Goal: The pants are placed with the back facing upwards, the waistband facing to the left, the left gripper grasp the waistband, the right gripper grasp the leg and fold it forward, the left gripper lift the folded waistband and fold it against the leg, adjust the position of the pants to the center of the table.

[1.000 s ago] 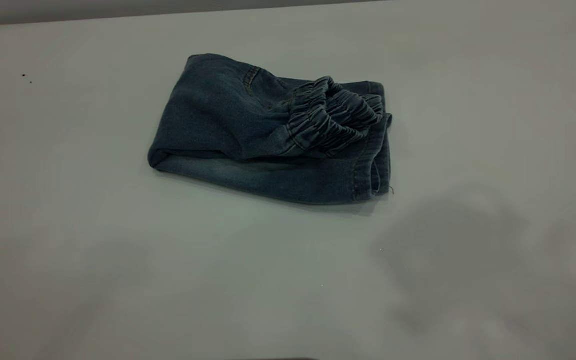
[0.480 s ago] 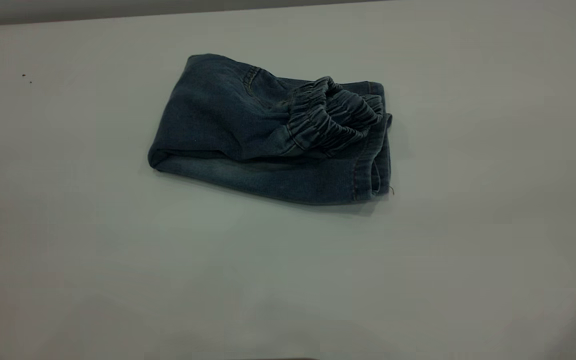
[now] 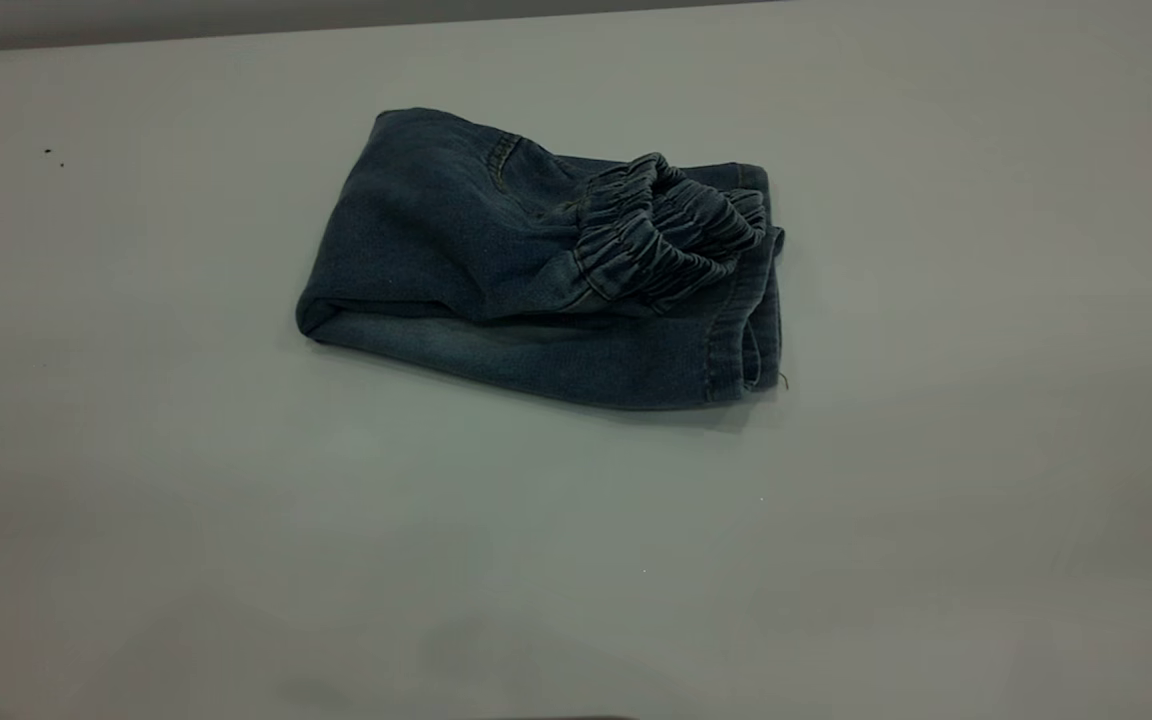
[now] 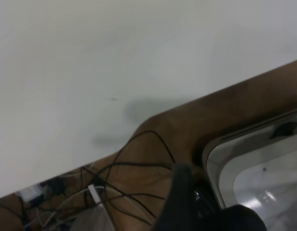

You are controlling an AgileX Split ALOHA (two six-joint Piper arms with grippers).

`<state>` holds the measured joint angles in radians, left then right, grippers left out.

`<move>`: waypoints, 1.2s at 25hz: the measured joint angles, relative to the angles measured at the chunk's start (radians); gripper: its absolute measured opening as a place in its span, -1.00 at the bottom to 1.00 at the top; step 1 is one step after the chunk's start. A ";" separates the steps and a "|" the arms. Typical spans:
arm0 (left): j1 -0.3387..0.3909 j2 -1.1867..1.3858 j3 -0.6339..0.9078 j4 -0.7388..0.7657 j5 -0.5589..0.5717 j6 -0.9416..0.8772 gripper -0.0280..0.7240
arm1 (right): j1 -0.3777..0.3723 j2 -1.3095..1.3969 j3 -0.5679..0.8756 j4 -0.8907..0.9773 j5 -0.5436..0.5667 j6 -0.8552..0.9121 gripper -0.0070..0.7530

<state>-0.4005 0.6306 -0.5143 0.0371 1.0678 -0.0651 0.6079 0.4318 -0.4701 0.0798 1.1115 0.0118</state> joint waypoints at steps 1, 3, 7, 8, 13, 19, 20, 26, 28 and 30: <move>0.000 0.001 0.007 -0.011 0.005 0.000 0.59 | 0.000 -0.029 0.001 -0.001 0.000 0.000 0.35; 0.000 0.001 0.018 -0.028 0.018 0.004 0.59 | 0.000 -0.072 0.002 -0.014 0.001 0.000 0.35; 0.000 0.001 0.019 -0.037 0.022 0.030 0.59 | 0.000 -0.113 0.003 -0.026 0.003 0.000 0.35; 0.000 0.001 0.019 -0.037 0.022 0.046 0.59 | 0.000 -0.114 0.003 -0.027 0.003 0.000 0.35; 0.000 0.001 0.020 -0.088 0.022 0.117 0.59 | 0.000 -0.114 0.003 -0.027 0.003 0.000 0.35; 0.000 0.001 0.020 -0.090 0.022 0.128 0.59 | 0.000 -0.114 0.003 -0.027 0.004 0.000 0.35; 0.000 0.001 0.020 -0.090 0.022 0.128 0.59 | 0.000 -0.114 0.003 -0.027 0.004 0.000 0.35; 0.015 -0.001 0.020 -0.095 0.022 0.132 0.59 | -0.043 -0.132 0.003 -0.024 0.005 -0.001 0.35; 0.063 -0.012 0.020 -0.108 0.022 0.132 0.59 | -0.138 -0.150 0.003 -0.018 0.006 -0.001 0.35; 0.130 -0.039 0.020 -0.112 0.022 0.134 0.59 | -0.253 -0.176 0.003 -0.018 0.007 -0.001 0.35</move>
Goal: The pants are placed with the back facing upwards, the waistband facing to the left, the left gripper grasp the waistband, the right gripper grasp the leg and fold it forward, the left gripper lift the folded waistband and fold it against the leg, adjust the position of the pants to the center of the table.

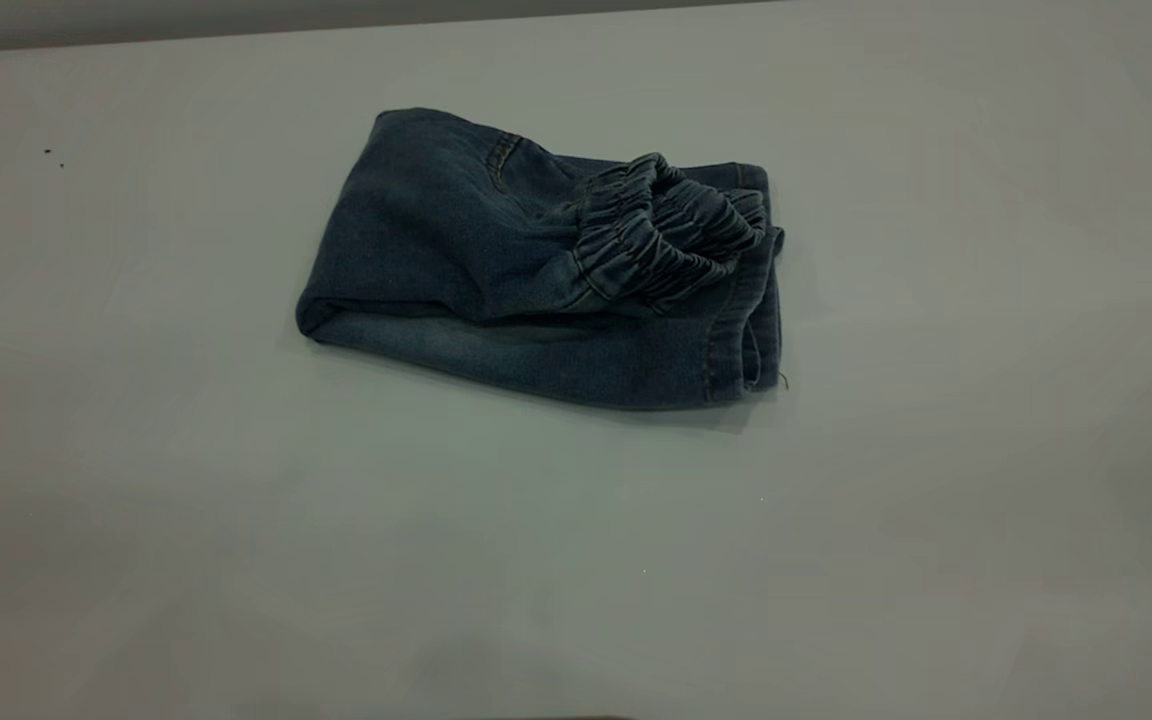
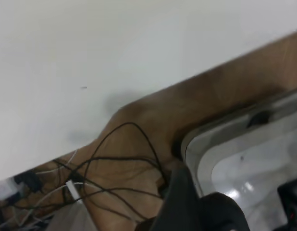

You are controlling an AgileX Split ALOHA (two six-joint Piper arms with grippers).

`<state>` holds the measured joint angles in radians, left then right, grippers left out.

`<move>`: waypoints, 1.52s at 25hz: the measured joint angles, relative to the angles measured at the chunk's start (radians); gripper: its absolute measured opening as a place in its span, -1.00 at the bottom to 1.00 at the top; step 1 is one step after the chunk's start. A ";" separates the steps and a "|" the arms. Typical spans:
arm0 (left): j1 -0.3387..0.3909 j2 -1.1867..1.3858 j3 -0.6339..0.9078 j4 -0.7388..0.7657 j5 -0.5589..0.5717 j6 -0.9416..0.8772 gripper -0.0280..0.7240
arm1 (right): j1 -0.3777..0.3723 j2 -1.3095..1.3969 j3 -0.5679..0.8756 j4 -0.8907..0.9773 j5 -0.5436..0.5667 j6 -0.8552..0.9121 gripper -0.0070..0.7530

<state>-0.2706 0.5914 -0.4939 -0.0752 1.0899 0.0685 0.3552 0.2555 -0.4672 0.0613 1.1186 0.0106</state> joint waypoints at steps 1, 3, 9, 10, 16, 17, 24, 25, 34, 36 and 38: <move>0.035 -0.016 0.000 0.000 0.001 0.000 0.59 | -0.061 -0.019 0.000 0.000 0.000 0.000 0.35; 0.099 -0.069 0.001 0.000 0.001 0.000 0.59 | -0.156 -0.069 0.000 -0.001 0.000 0.000 0.35; 0.265 -0.276 0.001 0.000 0.017 0.000 0.59 | -0.312 -0.247 0.000 0.000 0.009 0.001 0.35; 0.284 -0.312 0.001 0.000 0.019 0.000 0.59 | -0.317 -0.260 0.000 0.000 0.011 0.001 0.35; 0.313 -0.492 0.001 -0.003 0.027 0.000 0.59 | -0.317 -0.267 0.000 0.003 0.013 0.001 0.35; 0.313 -0.518 0.001 -0.003 0.029 0.000 0.59 | -0.317 -0.267 0.000 0.003 0.013 0.001 0.35; 0.313 -0.610 0.001 -0.003 0.042 0.000 0.59 | -0.317 -0.267 0.000 0.003 0.012 0.001 0.35; 0.313 -0.610 0.001 -0.003 0.042 0.000 0.59 | -0.317 -0.267 0.000 0.003 0.012 0.001 0.35; 0.313 -0.610 0.001 -0.003 0.044 -0.002 0.59 | -0.317 -0.267 0.000 0.003 0.012 0.001 0.35; 0.313 -0.610 0.001 -0.003 0.044 -0.002 0.59 | -0.317 -0.267 0.000 0.003 0.012 0.001 0.35; 0.313 -0.610 0.001 -0.003 0.044 -0.002 0.59 | -0.317 -0.267 0.000 0.003 0.012 0.001 0.35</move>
